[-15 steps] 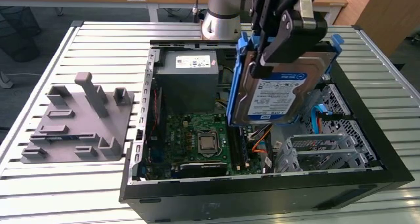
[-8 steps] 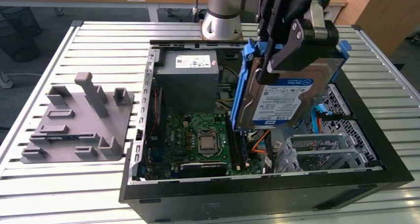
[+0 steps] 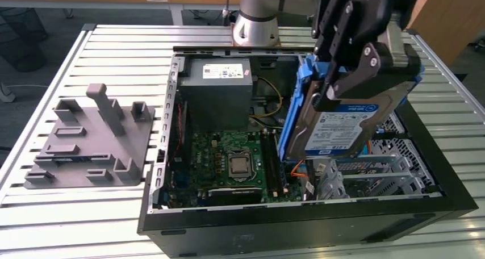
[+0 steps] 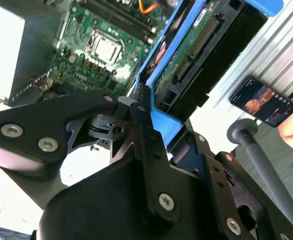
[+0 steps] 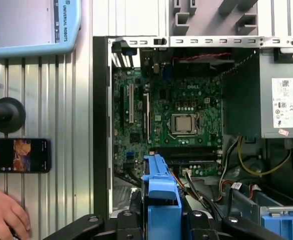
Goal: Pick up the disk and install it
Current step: 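Insert the disk into the insertion slot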
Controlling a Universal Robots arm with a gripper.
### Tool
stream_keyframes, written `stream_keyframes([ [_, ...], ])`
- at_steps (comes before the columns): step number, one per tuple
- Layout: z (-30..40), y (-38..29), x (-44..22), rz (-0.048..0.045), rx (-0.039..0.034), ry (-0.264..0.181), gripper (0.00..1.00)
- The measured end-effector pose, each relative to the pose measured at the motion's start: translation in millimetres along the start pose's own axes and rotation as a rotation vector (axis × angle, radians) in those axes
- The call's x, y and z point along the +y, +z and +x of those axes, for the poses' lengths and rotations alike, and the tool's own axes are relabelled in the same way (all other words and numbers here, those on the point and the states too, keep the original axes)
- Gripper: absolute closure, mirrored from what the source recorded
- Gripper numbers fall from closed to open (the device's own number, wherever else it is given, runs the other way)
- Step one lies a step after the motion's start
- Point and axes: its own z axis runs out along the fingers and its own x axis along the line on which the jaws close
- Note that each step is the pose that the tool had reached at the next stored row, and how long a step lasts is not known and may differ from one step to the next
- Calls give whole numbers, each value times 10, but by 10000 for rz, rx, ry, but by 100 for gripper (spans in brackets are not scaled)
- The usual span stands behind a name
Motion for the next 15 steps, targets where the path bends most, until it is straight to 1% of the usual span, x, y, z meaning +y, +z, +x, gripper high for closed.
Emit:
stream_keyframes([
  [3, -4, 19, -133, -1, 1, -1, 64],
  [6, -7, 38, -244, -1, 1, 1, 64],
  [15, -13, 100, -461, -1, 0, 0, 64],
])
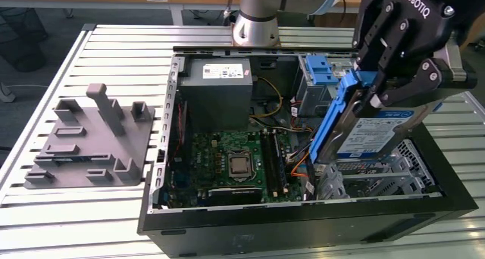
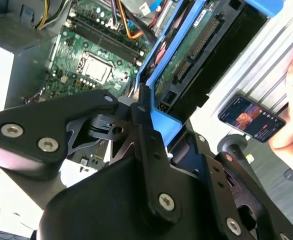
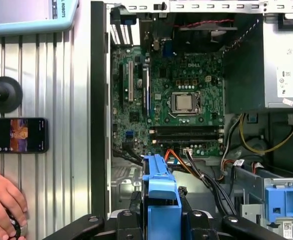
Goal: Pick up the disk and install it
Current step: 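Insert the disk into the insertion slot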
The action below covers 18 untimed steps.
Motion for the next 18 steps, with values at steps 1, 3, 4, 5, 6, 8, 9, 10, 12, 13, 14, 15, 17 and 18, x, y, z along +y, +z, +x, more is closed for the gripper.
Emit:
stream_keyframes([
  [1, 0, 6, -26, 0, 0, 0, 64],
  [3, -2, 14, -81, 0, 1, 0, 64],
  [4, -2, 18, -109, 0, 1, 0, 64],
  [5, -3, 23, -136, 0, 1, 0, 64],
  [6, -4, 26, -159, 0, 2, 0, 64],
  [8, -4, 27, -167, 0, 3, 1, 64],
  [9, -4, 27, -167, 0, 3, 2, 64],
  [10, -4, 29, -168, 0, 2, 2, 64],
  [12, -4, 29, -170, 0, 1, 0, 64],
  [13, -4, 29, -170, 0, 1, 1, 64],
  [14, -4, 30, -170, 0, 2, 0, 64],
  [15, -3, 31, -171, 0, 1, 0, 64],
  [17, 0, 35, -177, 0, -2, -1, 64],
  [18, 1, 37, -187, 0, -1, -1, 64],
])
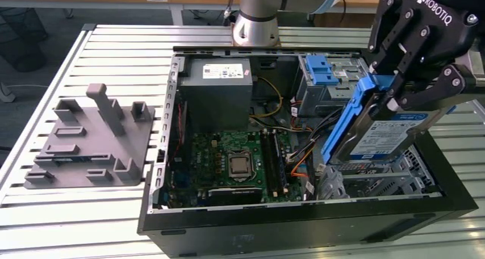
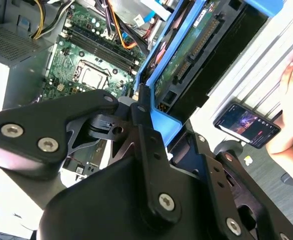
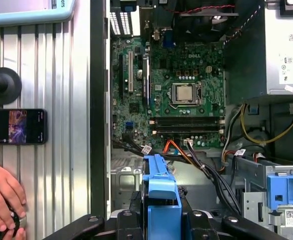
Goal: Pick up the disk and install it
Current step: 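Insert the disk into the insertion slot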
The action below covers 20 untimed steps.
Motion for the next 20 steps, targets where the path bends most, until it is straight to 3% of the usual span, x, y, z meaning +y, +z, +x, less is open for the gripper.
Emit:
stream_keyframes([
  [6, -3, 20, -124, 0, 1, 0, 64],
  [20, -6, 113, -271, 0, 3, 0, 64],
])
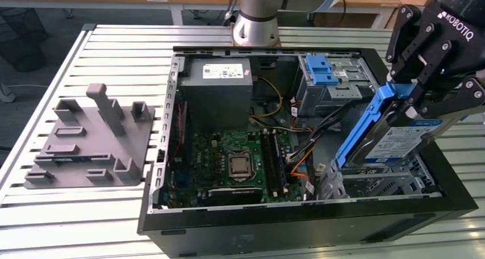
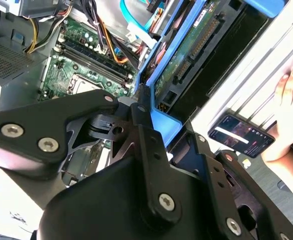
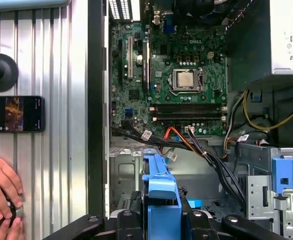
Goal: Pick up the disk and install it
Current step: 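Insert the disk into the insertion slot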
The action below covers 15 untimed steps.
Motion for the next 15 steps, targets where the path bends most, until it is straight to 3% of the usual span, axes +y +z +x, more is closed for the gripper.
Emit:
stream_keyframes([
  [7, 9, 32, -16, 0, -2, -16, 64],
  [15, 31, 121, -20, 0, 0, -16, 64],
])
